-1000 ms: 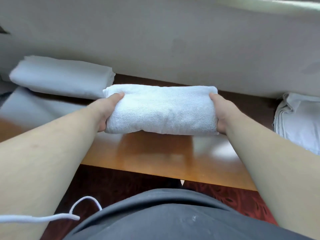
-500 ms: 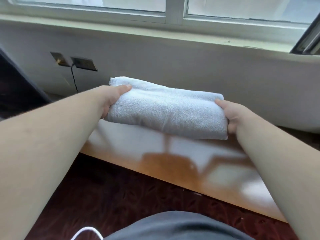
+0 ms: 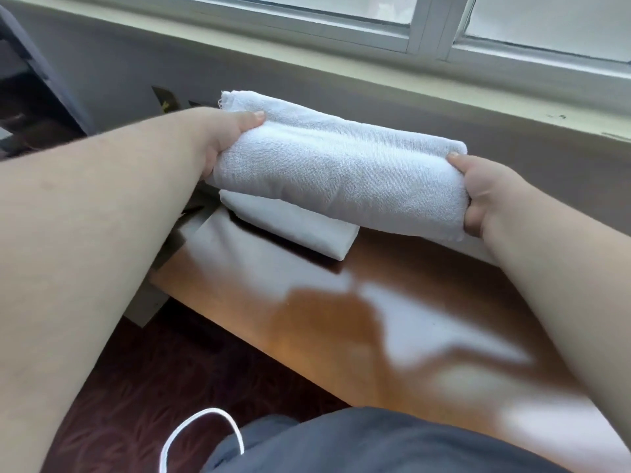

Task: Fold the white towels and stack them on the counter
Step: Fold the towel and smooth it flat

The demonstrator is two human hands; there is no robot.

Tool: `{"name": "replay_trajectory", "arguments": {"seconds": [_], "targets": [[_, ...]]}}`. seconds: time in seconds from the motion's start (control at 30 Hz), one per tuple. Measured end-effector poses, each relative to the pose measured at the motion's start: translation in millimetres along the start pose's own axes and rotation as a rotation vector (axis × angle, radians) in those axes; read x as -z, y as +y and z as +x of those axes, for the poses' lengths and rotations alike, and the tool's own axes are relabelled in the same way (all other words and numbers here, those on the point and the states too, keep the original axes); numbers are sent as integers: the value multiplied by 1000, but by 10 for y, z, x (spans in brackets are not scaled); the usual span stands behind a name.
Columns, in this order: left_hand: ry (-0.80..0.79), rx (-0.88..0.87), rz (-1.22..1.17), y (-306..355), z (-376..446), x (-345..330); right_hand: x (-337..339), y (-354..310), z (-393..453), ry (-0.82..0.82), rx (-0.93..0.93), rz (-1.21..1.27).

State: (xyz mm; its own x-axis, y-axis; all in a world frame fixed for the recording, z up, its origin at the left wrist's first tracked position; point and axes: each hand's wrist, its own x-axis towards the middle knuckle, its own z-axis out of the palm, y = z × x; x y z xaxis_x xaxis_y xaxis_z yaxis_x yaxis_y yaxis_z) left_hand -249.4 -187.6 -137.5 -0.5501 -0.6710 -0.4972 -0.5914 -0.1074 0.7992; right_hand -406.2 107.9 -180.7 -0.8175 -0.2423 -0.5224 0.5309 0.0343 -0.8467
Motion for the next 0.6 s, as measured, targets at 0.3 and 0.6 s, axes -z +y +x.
{"name": "replay_trajectory", "arguments": {"seconds": [0.3,0.6], "targets": [[-85,-7,106,196,1094,211,-598,169,588,105,15,44],[-219,49,212,71,2398,302,-1193,731,1126,241,-7,139]]}}
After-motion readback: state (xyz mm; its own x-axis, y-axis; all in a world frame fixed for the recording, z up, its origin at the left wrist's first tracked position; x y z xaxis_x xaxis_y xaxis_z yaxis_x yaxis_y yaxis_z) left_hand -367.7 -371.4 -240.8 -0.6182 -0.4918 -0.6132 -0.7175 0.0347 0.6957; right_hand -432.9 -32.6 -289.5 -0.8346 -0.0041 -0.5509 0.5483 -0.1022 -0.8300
